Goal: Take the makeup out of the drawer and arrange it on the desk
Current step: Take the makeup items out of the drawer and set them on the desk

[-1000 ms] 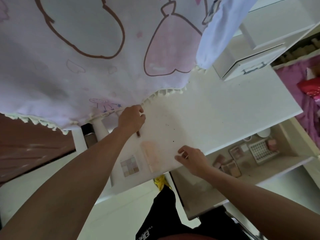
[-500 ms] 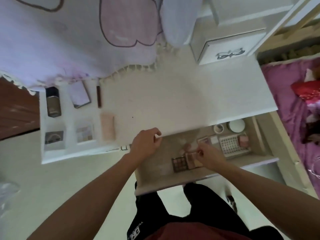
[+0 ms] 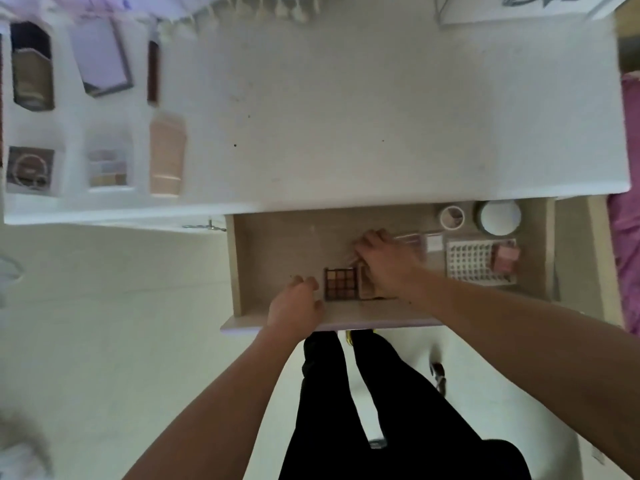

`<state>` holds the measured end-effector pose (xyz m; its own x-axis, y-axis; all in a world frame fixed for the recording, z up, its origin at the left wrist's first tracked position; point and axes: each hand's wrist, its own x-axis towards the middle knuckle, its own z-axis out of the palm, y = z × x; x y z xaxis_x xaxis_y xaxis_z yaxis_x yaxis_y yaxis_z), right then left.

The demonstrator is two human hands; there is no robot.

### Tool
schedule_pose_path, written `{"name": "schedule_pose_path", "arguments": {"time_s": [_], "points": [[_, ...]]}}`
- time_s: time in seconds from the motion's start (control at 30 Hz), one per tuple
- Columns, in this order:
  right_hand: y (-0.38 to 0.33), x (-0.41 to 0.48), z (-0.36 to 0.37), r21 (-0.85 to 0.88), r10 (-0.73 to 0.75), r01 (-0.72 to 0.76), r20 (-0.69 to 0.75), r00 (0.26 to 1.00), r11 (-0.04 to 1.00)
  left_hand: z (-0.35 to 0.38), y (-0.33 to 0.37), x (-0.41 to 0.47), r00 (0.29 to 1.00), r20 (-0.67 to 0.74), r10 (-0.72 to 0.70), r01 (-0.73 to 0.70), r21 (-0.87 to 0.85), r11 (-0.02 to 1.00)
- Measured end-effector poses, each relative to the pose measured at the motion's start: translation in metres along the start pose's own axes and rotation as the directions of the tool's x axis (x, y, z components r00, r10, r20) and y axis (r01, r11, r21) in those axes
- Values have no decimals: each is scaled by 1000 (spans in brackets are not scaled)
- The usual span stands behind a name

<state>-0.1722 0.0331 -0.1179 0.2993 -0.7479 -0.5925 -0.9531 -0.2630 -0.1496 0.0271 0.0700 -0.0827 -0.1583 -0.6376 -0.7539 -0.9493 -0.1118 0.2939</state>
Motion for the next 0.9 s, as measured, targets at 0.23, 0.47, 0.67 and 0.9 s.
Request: {"name": "schedule_pose_path", "arguments": {"time_s": [0.23, 0.47, 0.67, 0.9], "points": [[13, 12, 23, -3, 115, -115, 35, 993, 993, 23, 3, 18, 991, -71, 111, -101, 133, 986], [30, 8, 21, 35, 117, -115, -57, 992, 993, 31, 14, 47, 978, 19, 210, -209, 221, 953], [39, -12, 31, 308, 213, -173, -98, 972, 936, 33, 26, 49, 982, -56, 181, -166, 204, 965], [31, -23, 38, 515, 235, -186, -31, 972, 837, 33, 19, 43, 983, 23, 181, -183, 144, 973]]}}
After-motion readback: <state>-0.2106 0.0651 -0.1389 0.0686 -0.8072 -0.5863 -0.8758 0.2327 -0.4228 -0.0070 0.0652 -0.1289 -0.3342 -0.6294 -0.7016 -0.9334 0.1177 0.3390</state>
